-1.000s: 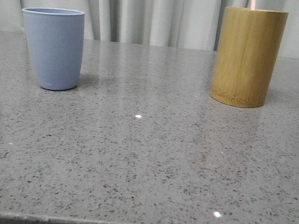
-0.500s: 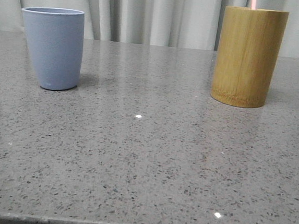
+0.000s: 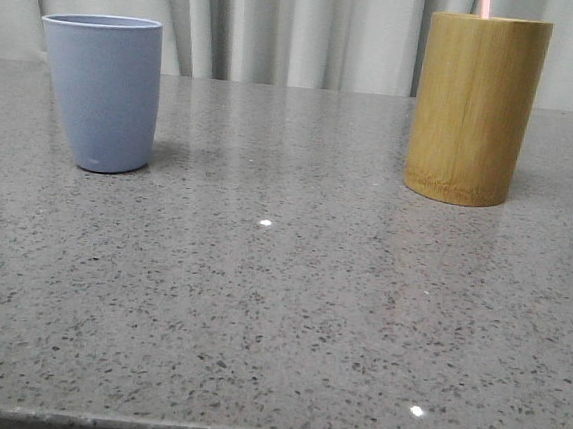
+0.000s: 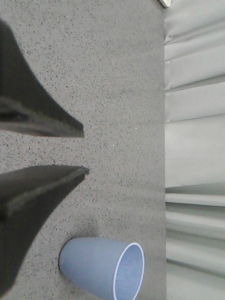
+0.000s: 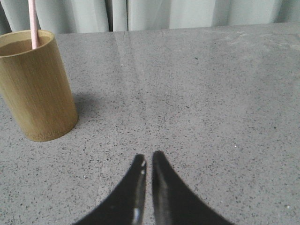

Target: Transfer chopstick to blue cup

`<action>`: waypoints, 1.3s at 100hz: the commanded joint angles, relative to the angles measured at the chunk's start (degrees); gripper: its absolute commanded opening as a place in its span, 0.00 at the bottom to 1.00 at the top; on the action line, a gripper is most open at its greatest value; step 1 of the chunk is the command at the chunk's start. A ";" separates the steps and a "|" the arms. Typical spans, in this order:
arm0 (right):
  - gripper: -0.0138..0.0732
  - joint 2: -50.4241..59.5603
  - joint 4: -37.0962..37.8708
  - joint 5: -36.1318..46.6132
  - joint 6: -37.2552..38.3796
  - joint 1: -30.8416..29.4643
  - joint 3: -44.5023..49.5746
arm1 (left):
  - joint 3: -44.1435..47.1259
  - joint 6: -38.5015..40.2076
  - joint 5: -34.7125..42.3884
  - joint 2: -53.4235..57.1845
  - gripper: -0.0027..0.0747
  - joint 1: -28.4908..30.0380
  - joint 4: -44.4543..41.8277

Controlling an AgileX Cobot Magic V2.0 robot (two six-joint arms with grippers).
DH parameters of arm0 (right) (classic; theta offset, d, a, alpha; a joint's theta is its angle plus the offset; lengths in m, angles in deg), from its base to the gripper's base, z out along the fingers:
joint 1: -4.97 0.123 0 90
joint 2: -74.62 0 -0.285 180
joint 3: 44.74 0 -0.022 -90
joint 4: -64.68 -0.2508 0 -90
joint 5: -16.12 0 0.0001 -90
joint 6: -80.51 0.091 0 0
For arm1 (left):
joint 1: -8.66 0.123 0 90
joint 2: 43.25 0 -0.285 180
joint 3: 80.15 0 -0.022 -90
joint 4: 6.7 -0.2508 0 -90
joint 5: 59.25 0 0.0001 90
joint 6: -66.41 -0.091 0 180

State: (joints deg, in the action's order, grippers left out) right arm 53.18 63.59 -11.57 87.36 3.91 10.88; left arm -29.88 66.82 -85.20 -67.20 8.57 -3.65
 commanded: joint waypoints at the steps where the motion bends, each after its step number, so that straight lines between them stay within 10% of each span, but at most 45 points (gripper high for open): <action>1: 0.44 -3.47 0.43 3.58 -0.46 -0.11 -3.61 | -4.01 0.50 3.70 -3.28 0.46 -0.05 0.46; 18: 0.65 -7.41 0.43 3.48 -0.46 -0.11 -6.05 | -6.32 0.50 3.56 -7.08 0.51 -0.05 0.58; 59: 0.65 -9.04 0.43 3.71 -0.46 -0.11 -6.61 | -8.76 0.50 0.81 -9.69 0.51 -0.05 3.09; 130: 0.65 -10.65 0.43 2.30 -0.46 -0.11 -6.62 | -46.36 -1.18 -20.19 -49.51 0.51 -8.94 7.57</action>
State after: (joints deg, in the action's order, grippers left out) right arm 43.43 63.59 -13.05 87.36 3.91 6.20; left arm -70.91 65.85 -106.37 -113.51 1.40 2.89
